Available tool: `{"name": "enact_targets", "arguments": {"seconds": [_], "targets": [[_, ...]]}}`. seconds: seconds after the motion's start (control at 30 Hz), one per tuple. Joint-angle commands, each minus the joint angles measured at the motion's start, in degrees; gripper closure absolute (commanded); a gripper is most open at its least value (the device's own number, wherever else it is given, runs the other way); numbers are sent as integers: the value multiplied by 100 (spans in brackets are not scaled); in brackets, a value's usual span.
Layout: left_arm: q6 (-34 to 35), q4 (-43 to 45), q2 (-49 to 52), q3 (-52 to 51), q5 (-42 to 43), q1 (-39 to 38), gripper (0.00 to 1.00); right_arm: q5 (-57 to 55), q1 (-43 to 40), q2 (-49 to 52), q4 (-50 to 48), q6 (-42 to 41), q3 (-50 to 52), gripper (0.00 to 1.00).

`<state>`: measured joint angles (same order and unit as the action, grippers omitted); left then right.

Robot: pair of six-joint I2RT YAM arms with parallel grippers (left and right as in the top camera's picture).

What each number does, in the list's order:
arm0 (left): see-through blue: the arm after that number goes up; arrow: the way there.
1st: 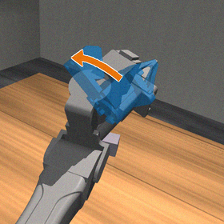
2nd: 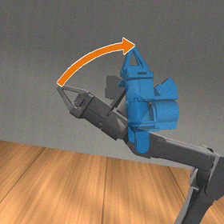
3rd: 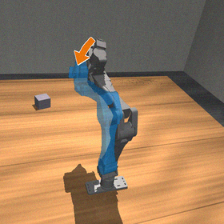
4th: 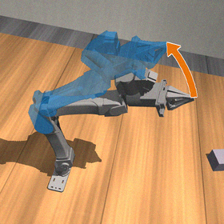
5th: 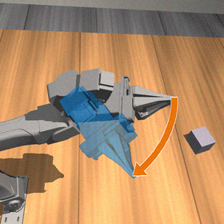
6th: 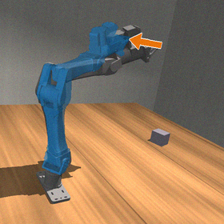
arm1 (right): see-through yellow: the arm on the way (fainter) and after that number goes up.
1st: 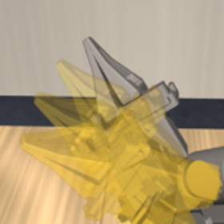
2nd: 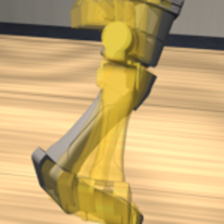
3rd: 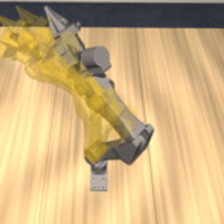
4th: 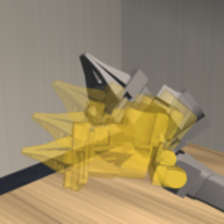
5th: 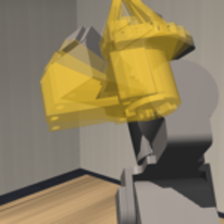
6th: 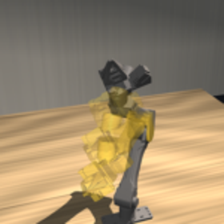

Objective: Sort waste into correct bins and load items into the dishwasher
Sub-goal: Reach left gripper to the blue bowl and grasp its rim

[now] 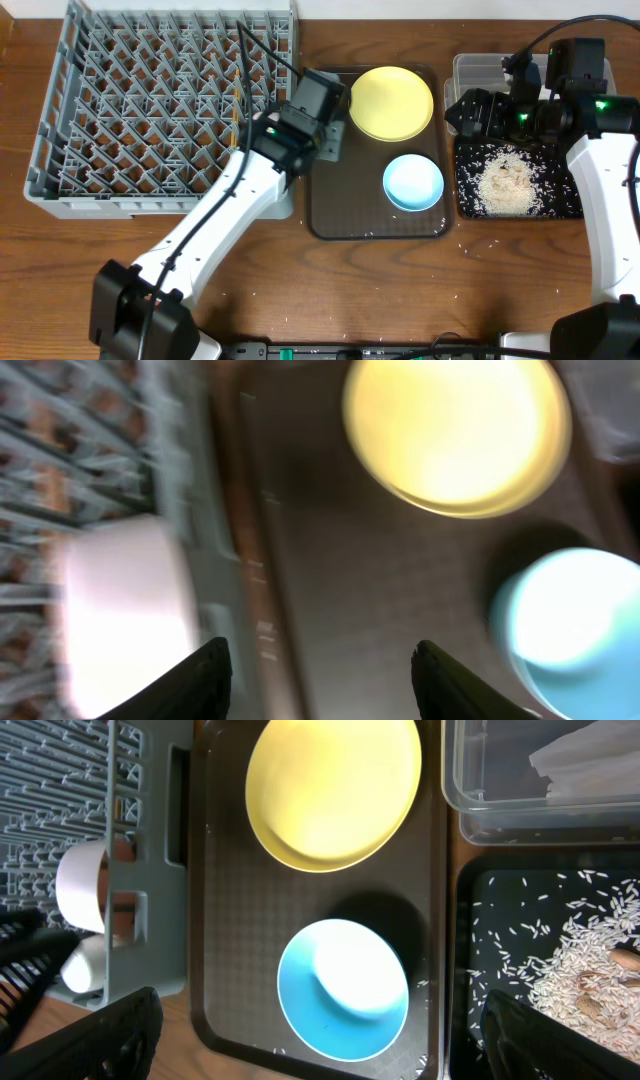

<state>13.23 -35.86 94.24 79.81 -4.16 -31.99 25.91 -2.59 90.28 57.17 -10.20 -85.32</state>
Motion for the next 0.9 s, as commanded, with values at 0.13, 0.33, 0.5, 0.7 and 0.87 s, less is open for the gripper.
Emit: {"name": "enact_targets", "arguments": {"seconds": [0.13,0.33,0.5,0.7,0.87], "targets": [[1187,575,796,66,531,-275,40,44,79,-103,-11,39,-17,1],[1373,855,1237,66,1613,-280,40,44,79,-103,-13,39,-17,1],[1816,793,1305,42,2177,-424,40,44,74,-103,-11,39,-17,1],[1904,841,1366,17,1893,-800,40,44,74,-103,-11,39,-17,1],[1908,955,1709,17,1488,-999,40,44,74,-103,-11,39,-17,1]]}}
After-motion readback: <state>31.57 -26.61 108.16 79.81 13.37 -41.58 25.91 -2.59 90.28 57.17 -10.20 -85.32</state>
